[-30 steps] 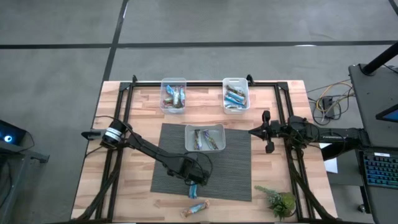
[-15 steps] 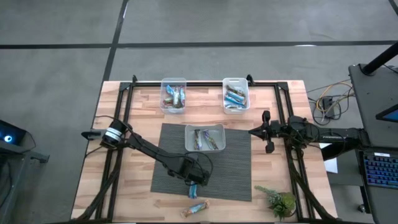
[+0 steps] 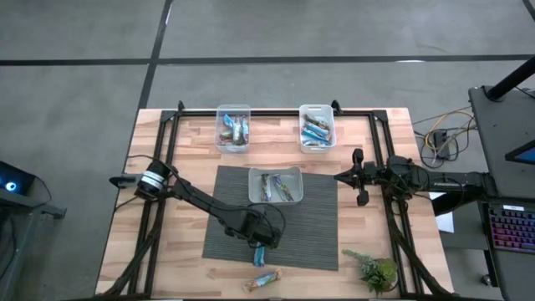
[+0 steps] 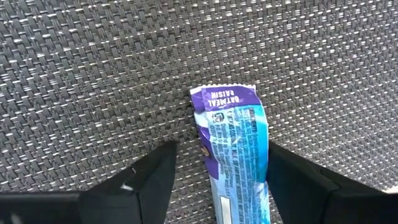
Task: Pick and place Granola Bars by type
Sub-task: Put the blue granola bar into the gray bin
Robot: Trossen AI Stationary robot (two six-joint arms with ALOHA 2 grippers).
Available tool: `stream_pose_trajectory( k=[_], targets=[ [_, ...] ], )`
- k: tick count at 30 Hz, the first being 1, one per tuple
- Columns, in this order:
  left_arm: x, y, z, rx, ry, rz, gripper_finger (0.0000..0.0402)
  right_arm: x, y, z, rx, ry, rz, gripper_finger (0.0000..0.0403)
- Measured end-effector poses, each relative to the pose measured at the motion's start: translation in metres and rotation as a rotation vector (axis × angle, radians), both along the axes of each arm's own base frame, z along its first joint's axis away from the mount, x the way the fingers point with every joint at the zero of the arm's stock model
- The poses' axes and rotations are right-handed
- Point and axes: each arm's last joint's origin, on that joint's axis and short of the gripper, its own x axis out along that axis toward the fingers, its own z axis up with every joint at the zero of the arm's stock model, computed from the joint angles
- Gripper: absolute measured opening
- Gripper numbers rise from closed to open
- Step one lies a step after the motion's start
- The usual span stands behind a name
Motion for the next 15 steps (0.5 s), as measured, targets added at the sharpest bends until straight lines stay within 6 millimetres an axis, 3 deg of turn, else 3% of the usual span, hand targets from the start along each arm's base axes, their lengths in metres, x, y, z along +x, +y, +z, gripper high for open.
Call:
stream_pose_trajectory(
  k=[15],
  targets=[
    [0.0018, -0.0004, -0.0005, -0.036, -0.013, 0.001, 0.022, 0.0, 0.0, 0.0, 0.0, 0.0, 0.0, 0.0009]
  ],
)
